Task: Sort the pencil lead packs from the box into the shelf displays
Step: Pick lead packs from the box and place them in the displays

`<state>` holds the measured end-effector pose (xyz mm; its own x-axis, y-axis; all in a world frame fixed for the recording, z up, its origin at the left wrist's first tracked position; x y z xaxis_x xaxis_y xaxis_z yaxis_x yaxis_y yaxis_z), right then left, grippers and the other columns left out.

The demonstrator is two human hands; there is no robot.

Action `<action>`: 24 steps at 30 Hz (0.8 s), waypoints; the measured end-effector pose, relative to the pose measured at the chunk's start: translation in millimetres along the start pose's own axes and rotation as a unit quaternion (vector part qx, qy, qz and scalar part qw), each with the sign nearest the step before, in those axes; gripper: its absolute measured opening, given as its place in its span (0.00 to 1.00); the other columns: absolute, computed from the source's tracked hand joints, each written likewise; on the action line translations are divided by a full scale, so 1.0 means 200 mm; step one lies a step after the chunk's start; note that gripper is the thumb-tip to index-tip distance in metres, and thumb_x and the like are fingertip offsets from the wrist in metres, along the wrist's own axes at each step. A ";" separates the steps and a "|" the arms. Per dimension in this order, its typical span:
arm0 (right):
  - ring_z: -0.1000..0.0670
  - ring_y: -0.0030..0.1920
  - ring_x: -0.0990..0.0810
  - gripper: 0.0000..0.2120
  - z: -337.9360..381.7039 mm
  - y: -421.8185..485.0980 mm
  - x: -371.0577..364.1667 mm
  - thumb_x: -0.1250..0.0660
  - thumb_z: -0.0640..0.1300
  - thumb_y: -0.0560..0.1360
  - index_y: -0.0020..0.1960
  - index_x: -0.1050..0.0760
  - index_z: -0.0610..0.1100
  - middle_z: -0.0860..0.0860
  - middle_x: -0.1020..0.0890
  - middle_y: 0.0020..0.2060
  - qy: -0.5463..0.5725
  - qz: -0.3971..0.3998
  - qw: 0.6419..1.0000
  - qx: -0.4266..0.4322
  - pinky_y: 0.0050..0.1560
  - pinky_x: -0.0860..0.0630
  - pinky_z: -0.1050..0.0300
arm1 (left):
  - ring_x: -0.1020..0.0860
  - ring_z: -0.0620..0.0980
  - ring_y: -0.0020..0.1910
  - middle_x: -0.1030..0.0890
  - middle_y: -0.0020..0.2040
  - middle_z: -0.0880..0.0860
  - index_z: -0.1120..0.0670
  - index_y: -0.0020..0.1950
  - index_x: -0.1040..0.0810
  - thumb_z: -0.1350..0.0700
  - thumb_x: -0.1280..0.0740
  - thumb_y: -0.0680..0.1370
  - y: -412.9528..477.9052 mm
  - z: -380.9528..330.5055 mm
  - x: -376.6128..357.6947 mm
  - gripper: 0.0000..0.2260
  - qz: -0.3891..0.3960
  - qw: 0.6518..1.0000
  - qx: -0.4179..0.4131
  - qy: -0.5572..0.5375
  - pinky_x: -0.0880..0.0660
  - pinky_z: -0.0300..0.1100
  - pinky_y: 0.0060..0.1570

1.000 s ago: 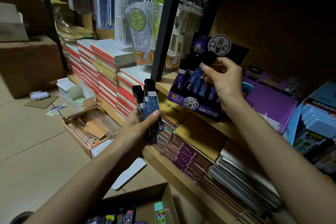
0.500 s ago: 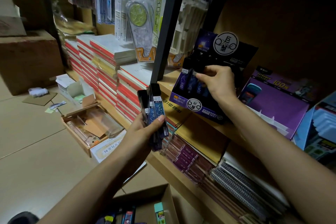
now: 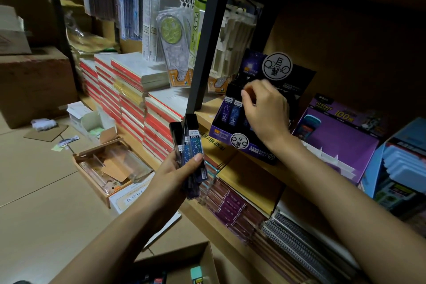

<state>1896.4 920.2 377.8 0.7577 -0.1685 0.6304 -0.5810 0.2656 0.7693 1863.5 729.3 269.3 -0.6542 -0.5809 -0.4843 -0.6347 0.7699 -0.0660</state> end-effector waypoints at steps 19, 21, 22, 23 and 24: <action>0.58 0.52 0.23 0.10 0.15 -0.12 0.08 0.37 0.44 0.78 0.57 0.23 0.45 0.52 0.21 0.51 0.314 0.190 0.917 -0.160 0.54 0.27 0.66 | 0.20 0.52 0.38 0.19 0.42 0.56 0.57 0.61 0.29 0.52 0.33 0.69 -0.03 -0.05 -0.05 0.22 0.031 0.999 -0.005 0.017 0.22 0.43 0.33; 0.63 0.39 0.22 0.06 0.22 -0.23 0.07 0.35 0.47 0.77 0.49 0.22 0.47 0.54 0.19 0.42 0.412 0.266 0.837 -0.243 0.37 0.27 0.71 | 0.19 0.55 0.42 0.18 0.45 0.57 0.56 0.60 0.28 0.52 0.33 0.69 -0.04 -0.05 -0.06 0.20 0.049 0.999 0.002 0.020 0.23 0.47 0.41; 0.63 0.37 0.22 0.06 0.24 -0.28 0.06 0.34 0.46 0.76 0.50 0.22 0.45 0.53 0.19 0.41 0.437 0.287 0.809 -0.270 0.34 0.28 0.71 | 0.19 0.54 0.42 0.18 0.45 0.56 0.56 0.59 0.27 0.53 0.33 0.69 -0.04 -0.05 -0.06 0.19 0.057 0.998 0.006 0.018 0.21 0.47 0.40; 0.62 0.38 0.21 0.08 0.25 -0.31 0.04 0.33 0.45 0.75 0.52 0.22 0.43 0.51 0.19 0.42 0.461 0.294 0.784 -0.295 0.35 0.27 0.70 | 0.18 0.52 0.42 0.17 0.45 0.55 0.56 0.59 0.27 0.53 0.33 0.70 -0.05 -0.05 -0.07 0.18 0.066 0.998 0.009 0.013 0.21 0.43 0.37; 0.58 0.40 0.19 0.09 0.26 -0.34 0.03 0.31 0.44 0.74 0.53 0.23 0.42 0.49 0.19 0.44 0.482 0.291 0.761 -0.322 0.36 0.26 0.67 | 0.17 0.51 0.42 0.16 0.45 0.54 0.56 0.59 0.27 0.54 0.33 0.71 -0.05 -0.05 -0.07 0.18 0.072 0.997 0.011 0.010 0.21 0.41 0.35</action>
<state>1924.8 851.5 335.4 0.4736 0.8479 0.2382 -0.8708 0.4913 -0.0175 1875.7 727.5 285.6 -0.7465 -0.4679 -0.4731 -0.5236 0.8518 -0.0163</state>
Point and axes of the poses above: each hand's wrist, its own y-axis towards the middle knuckle, its own x-axis out of the back of the hand, z = x × y, the point moved 2 cm from there along y, towards the middle knuckle
